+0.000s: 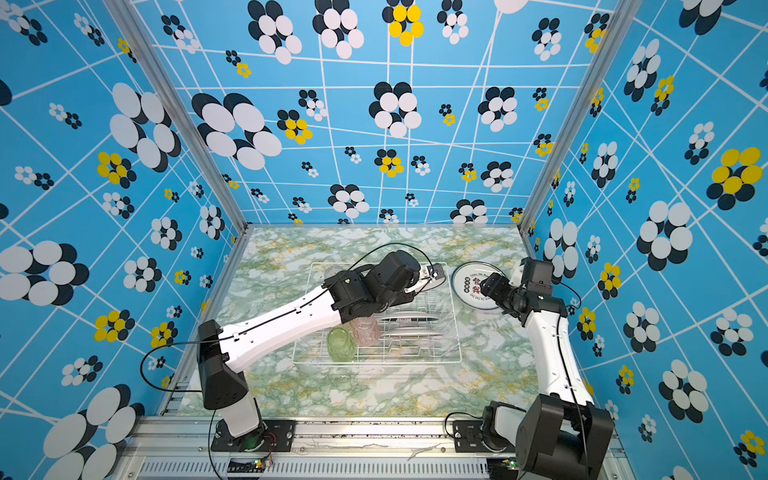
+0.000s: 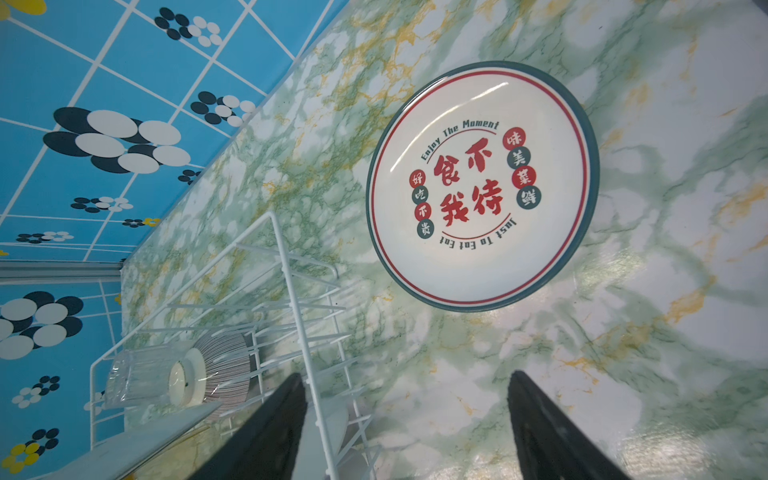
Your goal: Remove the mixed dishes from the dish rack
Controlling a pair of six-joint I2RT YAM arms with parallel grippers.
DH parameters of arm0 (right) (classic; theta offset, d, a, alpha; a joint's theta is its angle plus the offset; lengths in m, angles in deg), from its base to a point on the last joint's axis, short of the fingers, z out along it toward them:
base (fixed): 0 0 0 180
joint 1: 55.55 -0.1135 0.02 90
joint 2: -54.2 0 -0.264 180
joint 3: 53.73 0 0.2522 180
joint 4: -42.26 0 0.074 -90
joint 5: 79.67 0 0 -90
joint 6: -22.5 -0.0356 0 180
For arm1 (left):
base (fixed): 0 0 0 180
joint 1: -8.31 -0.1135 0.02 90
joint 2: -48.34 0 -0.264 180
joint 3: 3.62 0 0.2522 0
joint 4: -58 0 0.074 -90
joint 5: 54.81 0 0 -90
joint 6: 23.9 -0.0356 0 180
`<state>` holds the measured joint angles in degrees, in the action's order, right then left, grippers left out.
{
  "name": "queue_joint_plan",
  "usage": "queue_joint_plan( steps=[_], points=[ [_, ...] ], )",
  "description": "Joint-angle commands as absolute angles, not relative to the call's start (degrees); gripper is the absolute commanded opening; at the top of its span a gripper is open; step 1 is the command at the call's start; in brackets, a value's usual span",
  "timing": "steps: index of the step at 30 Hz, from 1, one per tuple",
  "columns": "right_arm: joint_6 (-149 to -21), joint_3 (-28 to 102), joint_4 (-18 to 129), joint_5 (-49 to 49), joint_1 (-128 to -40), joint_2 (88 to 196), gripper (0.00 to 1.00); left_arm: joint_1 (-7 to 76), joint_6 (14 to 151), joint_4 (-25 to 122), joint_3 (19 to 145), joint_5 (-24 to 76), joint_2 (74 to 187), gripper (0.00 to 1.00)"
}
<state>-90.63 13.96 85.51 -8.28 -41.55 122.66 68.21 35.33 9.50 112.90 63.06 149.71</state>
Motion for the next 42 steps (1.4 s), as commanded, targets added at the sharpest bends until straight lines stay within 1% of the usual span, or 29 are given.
queue_joint_plan(
  steps=[1,5,7,9,11,13,15,17,21,24,28,30,33,36,39,40,42],
  points=[
    [-90.7,13.8,84.6,-12.3,-41.8,120.0,0.78,64.6,45.1,7.1,118.1,59.1,146.7,0.00],
    [-90.8,13.7,82.9,-17.9,-42.2,117.1,0.76,58.0,56.4,5.8,118.0,44.6,143.5,0.00],
    [-91.3,13.0,80.4,-23.2,-42.5,115.1,0.76,54.4,61.9,6.5,117.2,36.5,142.4,0.00],
    [-95.0,10.8,73.7,-31.7,-42.5,113.1,0.75,51.2,67.1,8.0,115.8,28.7,141.9,0.00],
    [-102.3,7.7,63.4,-39.4,-42.8,111.8,0.74,48.4,72.0,11.1,113.4,21.2,141.4,0.00],
    [-107.8,5.9,56.6,-43.2,-43.3,111.5,0.74,46.0,76.8,15.5,110.8,14.9,141.2,0.00],
    [-110.0,5.4,54.2,-44.7,-44.7,111.5,0.73,43.9,81.9,20.9,107.9,8.7,141.2,0.00],
    [-110.0,5.5,53.4,-45.2,-46.7,111.8,0.72,42.7,86.1,25.5,105.8,4.8,141.5,0.00],
    [-112.5,5.3,48.2,-45.8,-50.6,113.6,0.71,42.0,90.6,30.6,103.9,1.3,143.3,0.00],
    [-116.0,4.8,42.8,-45.6,-52.3,115.7,0.67,42.0,93.4,34.5,102.5,-0.4,144.6,0.00],
    [-116.4,5.0,41.7,-44.3,-53.2,117.8,0.62,42.0,97.7,40.3,100.9,-3.3,146.0,0.00],
    [-117.2,4.8,40.5,-44.3,-53.3,118.5,0.55,42.0,99.7,42.8,100.1,-4.3,146.8,0.00],
    [-118.5,4.6,38.9,-43.8,-53.4,118.6,0.35,42.0,101.1,44.2,99.5,-4.6,147.7,0.00],
    [-118.7,4.6,39.2,-43.1,-53.4,118.2,0.25,41.9,101.7,44.8,99.3,-4.5,148.3,0.00],
    [-118.6,4.7,39.9,-42.2,-53.4,118.1,0.05,41.7,102.6,45.4,99.1,-4.8,149.1,0.00],
    [-118.6,4.7,39.9,-42.0,-53.4,118.2,0.01,41.7,102.8,45.5,99.1,-4.9,149.2,0.00],
    [-118.7,4.9,39.9,-41.2,-53.4,118.4,0.00,41.6,102.8,45.1,99.2,-5.0,149.5,0.00]
  ],
)
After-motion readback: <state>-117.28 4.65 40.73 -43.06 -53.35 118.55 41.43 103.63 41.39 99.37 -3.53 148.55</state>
